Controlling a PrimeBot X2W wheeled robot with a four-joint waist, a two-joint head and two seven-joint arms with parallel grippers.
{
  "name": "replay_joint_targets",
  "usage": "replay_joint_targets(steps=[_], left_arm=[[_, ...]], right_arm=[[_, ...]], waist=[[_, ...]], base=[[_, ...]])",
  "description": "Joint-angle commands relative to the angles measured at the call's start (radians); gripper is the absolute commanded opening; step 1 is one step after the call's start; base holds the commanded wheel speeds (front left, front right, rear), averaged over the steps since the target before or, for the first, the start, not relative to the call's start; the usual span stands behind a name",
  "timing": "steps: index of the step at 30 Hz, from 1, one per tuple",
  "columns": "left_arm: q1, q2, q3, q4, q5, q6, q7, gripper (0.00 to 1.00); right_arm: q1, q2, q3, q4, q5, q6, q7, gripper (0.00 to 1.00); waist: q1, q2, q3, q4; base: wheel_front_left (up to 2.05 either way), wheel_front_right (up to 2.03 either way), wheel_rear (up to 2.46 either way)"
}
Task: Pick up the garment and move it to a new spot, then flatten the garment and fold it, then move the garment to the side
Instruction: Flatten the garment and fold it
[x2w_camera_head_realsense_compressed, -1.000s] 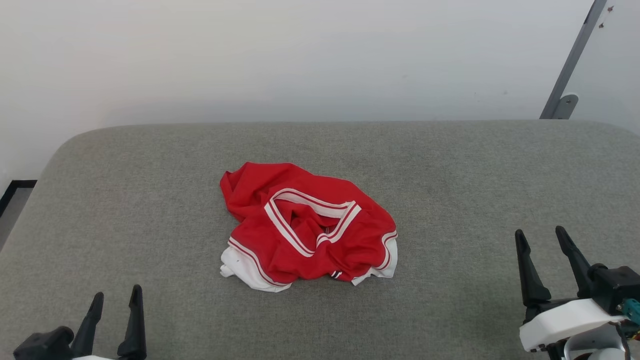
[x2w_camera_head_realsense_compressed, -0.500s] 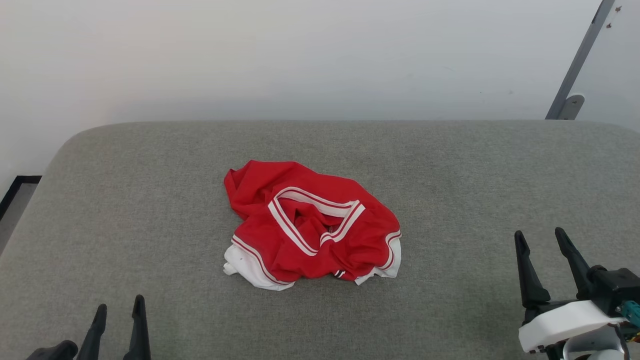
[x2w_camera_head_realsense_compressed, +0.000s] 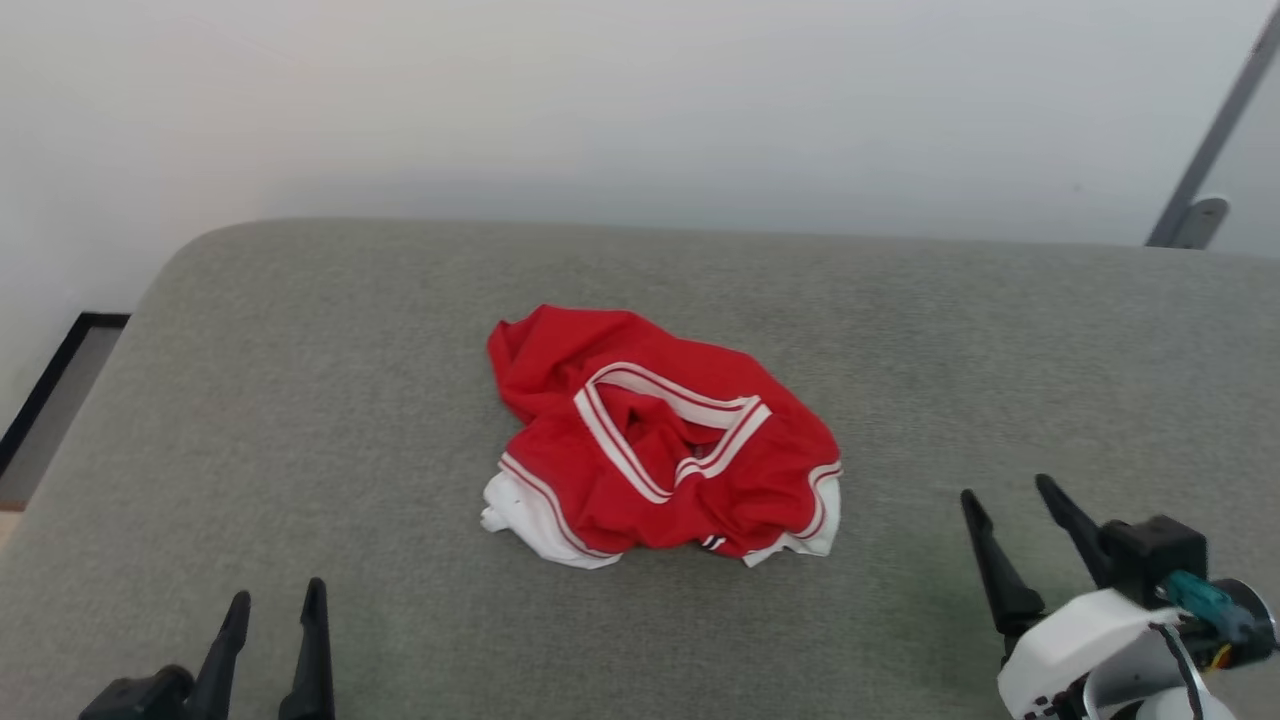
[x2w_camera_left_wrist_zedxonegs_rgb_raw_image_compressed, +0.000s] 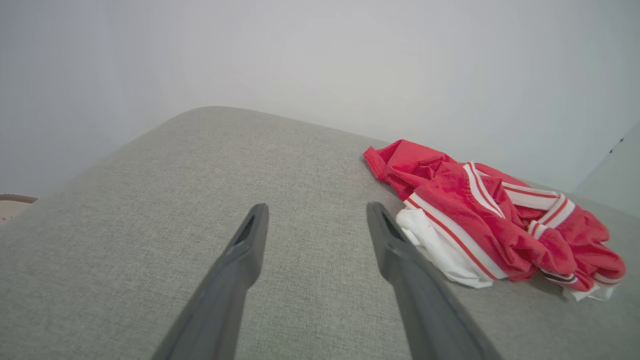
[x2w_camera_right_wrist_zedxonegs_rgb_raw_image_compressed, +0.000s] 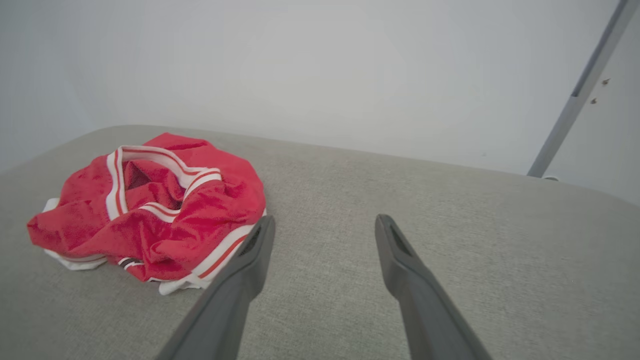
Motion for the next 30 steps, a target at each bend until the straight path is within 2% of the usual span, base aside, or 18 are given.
replay_joint_targets(steps=[1, 7, 19, 23, 27, 28, 29, 30], left_arm=[[-0.018, -0.002, -0.003, 0.000, 0.011, -0.006, -0.006, 1.00], [-0.059, -0.014, -0.035, 0.001, 0.021, -0.018, -0.006, 1.00], [-0.144, -0.053, -0.086, 0.028, 0.008, -0.046, -0.006, 1.00], [-0.172, -0.066, -0.095, 0.040, 0.008, -0.056, -0.006, 1.00], [-0.192, -0.079, -0.094, 0.049, 0.014, -0.063, -0.006, 1.00], [-0.196, -0.081, -0.091, 0.050, 0.014, -0.064, -0.006, 1.00], [-0.199, -0.083, -0.089, 0.051, 0.016, -0.066, -0.006, 1.00], [-0.202, -0.085, -0.086, 0.053, 0.017, -0.068, -0.006, 1.00]], right_arm=[[-0.016, -0.007, 0.013, 0.009, 0.014, 0.000, 0.020, 1.00], [-0.081, -0.074, 0.101, 0.064, 0.036, 0.000, 0.145, 1.00], [-0.251, -0.164, 0.266, 0.228, 0.121, 0.000, 0.356, 1.00], [-0.315, -0.184, 0.327, 0.302, 0.137, 0.000, 0.410, 1.00], [-0.360, -0.178, 0.378, 0.391, 0.172, 0.000, 0.463, 1.00], [-0.373, -0.177, 0.391, 0.411, 0.175, 0.000, 0.469, 0.44], [-0.385, -0.177, 0.403, 0.425, 0.182, -0.001, 0.474, 0.00], [-0.395, -0.178, 0.413, 0.440, 0.191, -0.001, 0.483, 0.00]], waist=[[0.0000, 0.0000, 0.011, 0.021], [0.0000, 0.0000, 0.045, 0.087], [0.0000, 0.0000, 0.134, 0.208], [0.0000, 0.0000, 0.163, 0.240], [0.0000, 0.0000, 0.186, 0.259], [0.0000, 0.0000, 0.189, 0.261], [0.0000, 0.0000, 0.191, 0.262], [0.0000, 0.0000, 0.193, 0.262]], base=[[0.00, 0.00, 0.00], [0.00, 0.00, 0.00], [0.00, 0.00, 0.00], [0.00, 0.00, 0.00], [0.00, 0.00, 0.00], [0.00, 0.00, 0.00], [0.00, 0.00, 0.00], [0.00, 0.00, 0.00]])
